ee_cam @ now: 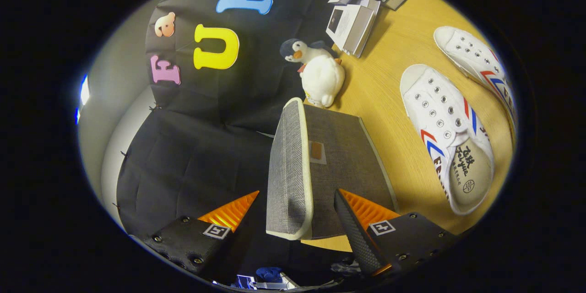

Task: Open the storage box then place both shoes into the box .Put the left shoe in first, then the right shoe, with the right side of both shoes facing outward in a uniform manner.

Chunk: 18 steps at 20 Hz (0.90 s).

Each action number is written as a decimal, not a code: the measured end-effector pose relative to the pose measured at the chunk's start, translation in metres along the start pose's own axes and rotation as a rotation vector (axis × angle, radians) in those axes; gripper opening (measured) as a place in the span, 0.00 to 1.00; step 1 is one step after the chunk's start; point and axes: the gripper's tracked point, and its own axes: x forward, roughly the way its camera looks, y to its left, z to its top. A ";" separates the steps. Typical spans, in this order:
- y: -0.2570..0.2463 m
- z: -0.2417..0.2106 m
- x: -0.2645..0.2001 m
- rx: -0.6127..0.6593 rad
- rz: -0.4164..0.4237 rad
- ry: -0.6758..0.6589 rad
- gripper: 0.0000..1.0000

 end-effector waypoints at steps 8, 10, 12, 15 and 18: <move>-0.006 -0.006 0.001 0.013 -0.029 0.032 0.79; -0.010 -0.006 0.002 0.004 -0.055 0.028 0.79; -0.012 0.007 0.002 0.044 -0.051 -0.012 0.35; -0.008 0.003 -0.003 0.042 -0.046 0.007 0.35; -0.001 0.017 -0.003 0.045 -0.030 -0.043 0.01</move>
